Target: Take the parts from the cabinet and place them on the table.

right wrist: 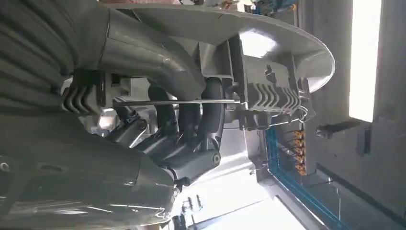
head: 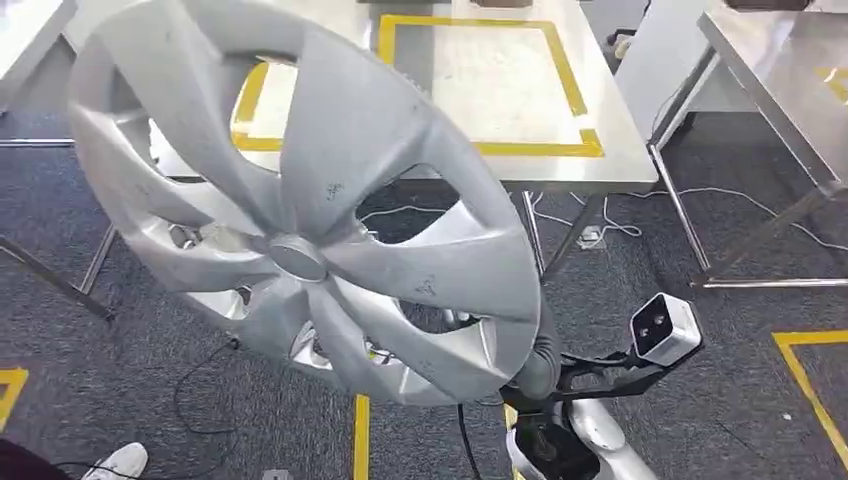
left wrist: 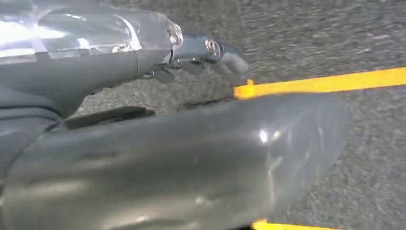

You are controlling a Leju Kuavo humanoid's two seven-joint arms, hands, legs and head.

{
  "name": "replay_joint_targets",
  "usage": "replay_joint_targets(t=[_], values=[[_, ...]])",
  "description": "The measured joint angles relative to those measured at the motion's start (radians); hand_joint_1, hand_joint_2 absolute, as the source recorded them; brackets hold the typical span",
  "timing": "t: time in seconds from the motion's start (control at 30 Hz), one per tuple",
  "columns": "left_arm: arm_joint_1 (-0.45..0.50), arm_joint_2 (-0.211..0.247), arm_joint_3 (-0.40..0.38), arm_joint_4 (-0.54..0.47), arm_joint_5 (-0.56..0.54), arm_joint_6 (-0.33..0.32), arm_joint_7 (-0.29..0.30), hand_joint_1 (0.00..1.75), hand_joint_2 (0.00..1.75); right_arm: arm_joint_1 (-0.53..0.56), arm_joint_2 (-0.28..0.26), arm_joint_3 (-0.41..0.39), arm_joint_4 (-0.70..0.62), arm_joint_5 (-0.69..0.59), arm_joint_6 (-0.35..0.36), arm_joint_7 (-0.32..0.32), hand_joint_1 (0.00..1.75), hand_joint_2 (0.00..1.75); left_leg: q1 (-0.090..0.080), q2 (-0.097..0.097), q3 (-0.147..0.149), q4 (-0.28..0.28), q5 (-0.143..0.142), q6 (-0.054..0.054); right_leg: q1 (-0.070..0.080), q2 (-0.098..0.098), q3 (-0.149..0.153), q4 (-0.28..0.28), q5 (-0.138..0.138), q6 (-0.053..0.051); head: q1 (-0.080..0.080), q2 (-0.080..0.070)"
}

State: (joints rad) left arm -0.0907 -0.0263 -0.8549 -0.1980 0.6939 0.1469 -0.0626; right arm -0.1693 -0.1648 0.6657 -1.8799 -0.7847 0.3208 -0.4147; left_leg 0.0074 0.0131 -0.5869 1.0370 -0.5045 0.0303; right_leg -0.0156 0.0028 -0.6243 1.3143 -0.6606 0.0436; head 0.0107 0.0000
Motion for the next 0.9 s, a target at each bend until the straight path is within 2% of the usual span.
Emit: replay_joint_targets(t=[0.07,0.1,0.13,0.17,0.2,0.23,0.27,0.3,0.33,0.37,0.4,0.43,0.5,0.53,0.57,0.6,0.63,0.67,0.7,0.73,0.77,0.8,0.87,0.9], values=[[-0.001,0.0,0.0,0.0,0.0,0.0,0.0,0.0,0.0,0.0,0.0,0.001,0.001,0.0,0.0,0.0,1.75,1.75,-0.007,-0.004,0.057,-0.009,-0.034,0.004,0.008,0.0,-0.041,-0.025,-0.104,-0.01,0.008,0.0],[-0.001,0.0,0.0,0.0,0.0,0.0,0.0,0.0,0.0,0.0,0.0,0.002,0.001,0.0,0.0,0.0,1.75,1.75,-0.013,-0.007,0.086,-0.014,-0.052,0.005,0.013,0.001,-0.051,-0.06,-0.107,-0.021,0.014,0.0],[-0.001,0.0,0.0,0.0,0.0,0.0,0.0,0.0,0.0,0.0,0.0,0.002,0.002,0.0,0.0,0.0,1.75,1.75,-0.019,-0.009,0.115,-0.019,-0.069,0.007,0.02,0.001,-0.054,-0.111,-0.063,-0.037,0.021,0.0],[-0.001,0.0,0.0,0.0,0.0,0.0,0.0,0.0,0.0,0.002,-0.001,0.003,0.003,0.0,0.0,0.0,1.75,1.75,-0.025,-0.008,0.143,-0.027,-0.087,0.007,0.032,0.003,-0.054,-0.183,0.059,-0.061,0.027,0.0],[-0.002,-0.005,0.0,0.0,0.0,0.0,0.0,0.0,0.0,0.003,-0.002,0.003,0.003,0.0,0.0,0.0,1.75,1.75,-0.021,-0.008,0.159,-0.032,-0.1,0.01,0.048,0.003,-0.053,-0.254,0.214,-0.079,0.023,0.0],[-0.005,-0.007,0.0,0.001,0.001,0.0,0.0,0.0,0.0,0.008,-0.003,0.003,0.003,0.0,0.0,0.0,1.75,1.75,-0.027,-0.024,0.181,-0.034,-0.117,0.003,0.062,0.026,-0.05,-0.272,0.241,-0.085,0.012,0.0],[-0.012,-0.011,0.0,-0.003,0.0,0.0,0.0,0.0,0.0,0.008,-0.003,0.003,-0.001,0.0,0.0,0.0,1.75,1.75,-0.027,-0.021,0.202,-0.045,-0.142,0.002,0.062,0.032,-0.031,-0.279,0.229,-0.087,0.015,0.0],[-0.016,-0.011,0.0,-0.007,0.0,0.0,0.0,0.0,0.0,0.005,-0.001,0.004,-0.007,0.001,0.0,0.0,1.75,1.75,-0.028,-0.026,0.221,-0.018,-0.121,0.0,0.059,0.031,-0.014,-0.289,0.225,-0.083,0.018,0.0],[-0.026,-0.011,0.0,-0.009,0.0,0.0,-0.001,0.0,0.0,-0.002,0.003,0.005,-0.011,0.001,0.0,0.001,1.75,1.75,-0.028,-0.027,0.213,0.002,-0.106,-0.006,0.058,0.031,0.002,-0.291,0.213,-0.082,0.018,0.0],[-0.039,-0.011,0.0,-0.011,0.0,0.0,0.001,0.0,0.0,-0.008,0.009,0.005,-0.013,0.0,0.0,0.0,1.75,1.75,-0.03,-0.026,0.205,0.029,-0.106,-0.011,0.048,0.026,0.021,-0.303,0.212,-0.085,0.021,0.0],[-0.047,-0.012,0.0,-0.012,0.0,0.0,0.0,0.0,0.0,-0.011,0.014,0.005,-0.021,-0.001,0.0,0.0,1.75,1.75,-0.031,-0.018,0.181,0.081,-0.103,-0.016,0.045,0.021,0.037,-0.304,0.204,-0.09,0.021,0.0],[-0.05,-0.011,0.0,-0.012,0.0,0.0,0.0,0.0,0.0,-0.011,0.017,0.004,-0.024,-0.001,0.0,-0.001,1.75,1.75,-0.026,-0.018,0.141,0.141,-0.115,-0.023,0.043,0.019,0.046,-0.307,0.197,-0.095,0.013,0.0],[-0.039,-0.008,0.0,-0.011,0.0,0.0,0.0,0.0,0.0,-0.005,0.017,0.004,-0.019,-0.002,0.0,0.0,1.75,1.75,-0.014,-0.017,0.051,0.237,-0.193,-0.039,0.035,0.018,0.065,-0.31,0.18,-0.088,0.008,0.0],[-0.029,-0.007,0.0,-0.01,0.0,0.0,0.003,0.0,0.0,-0.002,0.017,0.004,-0.016,-0.002,0.0,0.0,1.75,1.75,-0.007,-0.016,0.016,0.251,-0.231,-0.047,0.03,0.02,0.075,-0.31,0.17,-0.084,0.003,0.0],[-0.02,-0.006,0.0,-0.01,0.0,0.0,0.005,0.0,0.0,0.0,0.017,0.004,-0.012,-0.001,0.0,0.0,1.75,1.75,0.0,-0.016,-0.013,0.24,-0.246,-0.054,0.024,0.023,0.086,-0.309,0.158,-0.076,-0.004,0.0],[-0.017,-0.005,0.0,-0.01,0.0,0.0,0.006,0.0,0.0,0.002,0.017,0.004,-0.009,-0.001,0.0,0.0,1.75,1.75,0.007,-0.014,-0.027,0.208,-0.236,-0.062,0.018,0.025,0.099,-0.309,0.146,-0.069,-0.008,0.0],[-0.016,-0.005,0.0,-0.01,0.0,0.001,0.006,0.0,0.0,0.003,0.017,0.004,-0.008,-0.002,0.0,0.0,1.75,1.75,0.014,-0.011,-0.03,0.146,-0.188,-0.073,0.011,0.025,0.115,-0.308,0.131,-0.06,-0.011,0.0],[-0.014,-0.004,0.0,-0.009,0.0,0.001,0.006,0.0,0.0,0.003,0.018,0.004,-0.008,-0.002,0.0,0.0,1.75,1.75,0.021,-0.007,-0.029,0.079,-0.11,-0.083,0.005,0.022,0.131,-0.305,0.116,-0.052,-0.013,0.0],[-0.007,-0.005,0.0,-0.009,0.0,0.001,0.006,0.0,0.0,0.003,0.018,0.004,-0.006,-0.002,0.0,-0.001,1.75,1.75,0.028,0.006,-0.03,0.042,0.015,-0.094,0.006,0.019,0.133,-0.306,0.102,-0.042,-0.024,0.0],[-0.007,-0.004,0.0,-0.009,0.0,0.001,0.006,0.0,0.0,0.006,0.017,0.004,-0.003,-0.002,0.0,-0.001,1.75,1.75,0.026,0.004,-0.041,0.032,0.004,-0.08,0.007,0.02,0.146,-0.296,0.095,-0.034,-0.035,0.0],[-0.005,-0.004,0.0,-0.008,0.0,0.001,0.006,0.0,0.0,0.003,0.017,0.005,-0.004,-0.006,0.002,-0.004,1.75,1.75,0.021,0.001,-0.035,0.039,0.016,-0.056,0.007,0.023,0.14,-0.297,0.096,-0.025,-0.03,0.0],[-0.001,-0.005,0.0,-0.008,0.0,0.002,0.006,0.0,0.0,0.005,0.018,0.005,-0.003,-0.007,0.002,-0.004,1.75,1.75,0.021,-0.003,-0.036,0.039,0.019,-0.059,0.007,0.021,0.137,-0.301,0.095,-0.024,-0.024,0.0],[-0.004,-0.006,0.0,-0.006,0.0,0.002,0.002,0.0,0.0,0.003,0.014,0.005,0.0,-0.013,0.002,-0.004,1.75,1.75,0.024,-0.01,-0.054,0.034,0.019,-0.06,0.008,0.019,0.136,-0.316,0.102,-0.034,-0.024,0.0],[-0.004,-0.007,0.0,-0.005,0.0,0.002,-0.001,0.0,0.0,0.001,0.013,0.005,0.0,-0.016,0.0,-0.004,1.75,1.75,0.026,-0.014,-0.061,0.031,0.019,-0.06,0.009,0.018,0.134,-0.323,0.105,-0.033,-0.018,0.0]])
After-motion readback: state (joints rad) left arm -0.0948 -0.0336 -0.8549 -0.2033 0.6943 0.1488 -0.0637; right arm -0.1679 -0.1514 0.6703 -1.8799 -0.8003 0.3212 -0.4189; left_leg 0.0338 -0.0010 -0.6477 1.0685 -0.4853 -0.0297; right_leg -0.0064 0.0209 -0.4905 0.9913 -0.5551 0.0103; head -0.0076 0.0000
